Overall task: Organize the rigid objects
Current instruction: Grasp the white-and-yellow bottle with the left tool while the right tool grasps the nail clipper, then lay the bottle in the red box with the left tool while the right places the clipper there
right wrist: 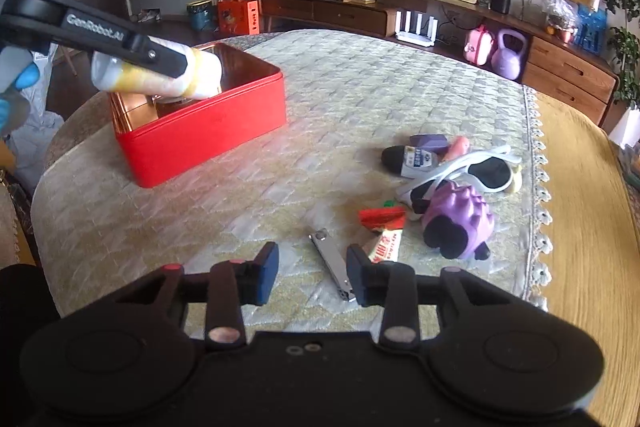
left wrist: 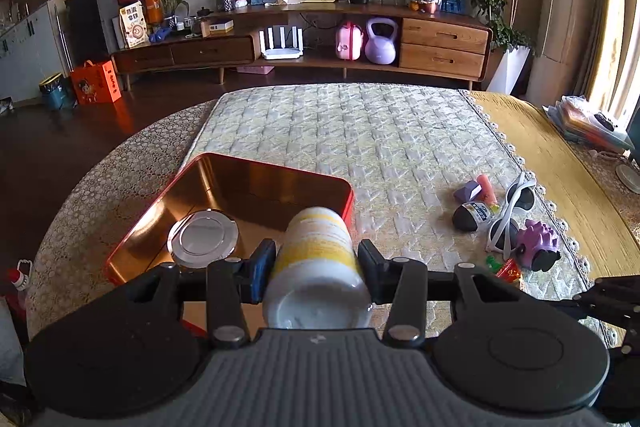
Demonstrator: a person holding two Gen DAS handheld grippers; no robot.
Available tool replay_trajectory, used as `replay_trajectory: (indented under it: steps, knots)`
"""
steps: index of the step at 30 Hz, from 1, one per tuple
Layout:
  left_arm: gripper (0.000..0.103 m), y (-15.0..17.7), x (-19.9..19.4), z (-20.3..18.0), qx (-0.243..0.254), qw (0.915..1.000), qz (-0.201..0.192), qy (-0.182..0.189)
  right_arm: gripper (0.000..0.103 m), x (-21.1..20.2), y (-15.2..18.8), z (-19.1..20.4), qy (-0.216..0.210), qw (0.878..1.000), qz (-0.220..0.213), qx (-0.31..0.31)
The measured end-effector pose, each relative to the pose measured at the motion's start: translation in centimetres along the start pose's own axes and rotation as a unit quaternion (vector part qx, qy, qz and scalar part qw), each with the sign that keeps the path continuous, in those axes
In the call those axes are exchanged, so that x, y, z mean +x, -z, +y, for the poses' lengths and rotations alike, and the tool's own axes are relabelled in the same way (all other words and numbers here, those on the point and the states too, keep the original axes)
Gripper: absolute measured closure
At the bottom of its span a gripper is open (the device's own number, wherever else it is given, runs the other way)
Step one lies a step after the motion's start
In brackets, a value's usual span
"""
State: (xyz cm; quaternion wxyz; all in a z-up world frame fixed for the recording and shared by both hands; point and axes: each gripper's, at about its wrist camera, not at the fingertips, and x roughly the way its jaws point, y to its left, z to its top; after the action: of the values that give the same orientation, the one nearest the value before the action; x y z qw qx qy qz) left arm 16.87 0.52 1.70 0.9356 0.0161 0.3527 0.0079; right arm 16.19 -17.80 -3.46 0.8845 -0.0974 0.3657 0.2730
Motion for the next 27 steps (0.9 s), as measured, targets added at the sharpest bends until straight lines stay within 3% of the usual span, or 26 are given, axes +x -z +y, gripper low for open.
replay_trajectory:
  steps: [8,11,12,13,27]
  knots:
    - [0.059,0.9,1.1,1.7,-0.015,0.9997,0.017,-0.009,0.071,3.7,-0.5,-0.4,0.003,0.999,0.037,-0.022]
    - [0.059,1.3,1.7,2.4,-0.02,0.9995,0.022,-0.013,0.08,3.8,-0.3,-0.7,-0.001,0.999,0.035,-0.012]
    - [0.059,1.4,1.9,2.6,-0.022,0.9994,0.023,-0.015,0.089,3.8,-0.3,-0.6,0.001,0.999,0.034,-0.015]
    - [0.059,1.4,2.1,2.8,-0.024,0.9993,0.024,-0.015,0.092,3.7,-0.5,-0.7,0.002,0.999,0.035,-0.017]
    - [0.059,0.8,2.8,4.8,-0.044,0.9988,0.02,0.003,0.093,2.4,-6.7,1.4,-0.028,0.999,0.008,-0.024]
